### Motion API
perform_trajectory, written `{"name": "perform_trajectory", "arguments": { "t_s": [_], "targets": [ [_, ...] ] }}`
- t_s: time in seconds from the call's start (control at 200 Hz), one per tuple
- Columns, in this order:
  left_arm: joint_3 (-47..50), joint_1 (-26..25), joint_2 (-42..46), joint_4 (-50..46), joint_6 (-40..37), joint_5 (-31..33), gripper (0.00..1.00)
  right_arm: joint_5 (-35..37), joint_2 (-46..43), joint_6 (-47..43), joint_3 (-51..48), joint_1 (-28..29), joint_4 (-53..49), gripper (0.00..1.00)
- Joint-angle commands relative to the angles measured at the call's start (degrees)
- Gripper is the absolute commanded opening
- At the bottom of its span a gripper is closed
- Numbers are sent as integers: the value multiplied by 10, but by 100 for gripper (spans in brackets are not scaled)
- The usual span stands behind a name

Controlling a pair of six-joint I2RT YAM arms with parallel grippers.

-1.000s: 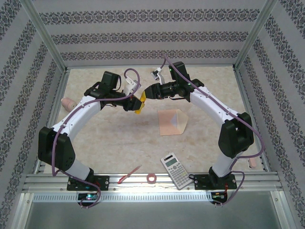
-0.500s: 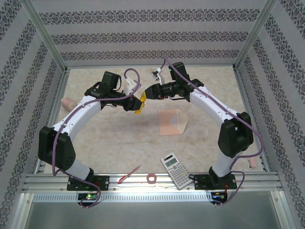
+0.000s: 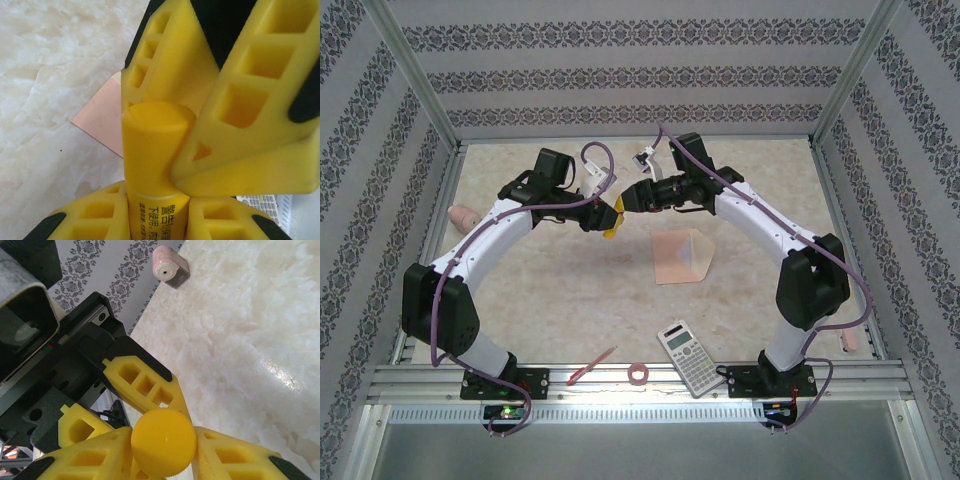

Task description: Place the letter into the envelope and seal it

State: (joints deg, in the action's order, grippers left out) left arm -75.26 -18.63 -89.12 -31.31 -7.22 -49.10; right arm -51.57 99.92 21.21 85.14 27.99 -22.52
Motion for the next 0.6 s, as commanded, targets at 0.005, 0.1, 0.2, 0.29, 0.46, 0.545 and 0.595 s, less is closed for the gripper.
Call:
{"name": "perform_trajectory", "arguments": {
  "t_s": [0.005, 0.1, 0.2, 0.29, 0.46, 0.545, 0.595],
  "targets": [
    [-17, 5, -8, -8, 2, -5, 0, 2, 5, -15, 16, 6, -6, 35],
    [-16, 5, -9, -8, 4, -6, 0, 15, 1, -17, 14, 6, -5, 41],
    [-15, 5, -9, -8, 5, -6, 0, 26, -4, -18, 12, 5, -2, 45],
    [-15, 4, -9, -8, 5, -7, 0, 34, -8, -17, 10, 4, 2, 46],
    [-15, 5, -10, -8, 6, -7, 0, 50, -16, -11, 1, 0, 11, 44],
    [-15, 4, -10, -9, 7, -8, 0, 52, -17, -8, -2, -1, 15, 40],
    [-15, 5, -10, -8, 7, -8, 0, 55, -18, -7, -4, -1, 16, 40]
  ]
}}
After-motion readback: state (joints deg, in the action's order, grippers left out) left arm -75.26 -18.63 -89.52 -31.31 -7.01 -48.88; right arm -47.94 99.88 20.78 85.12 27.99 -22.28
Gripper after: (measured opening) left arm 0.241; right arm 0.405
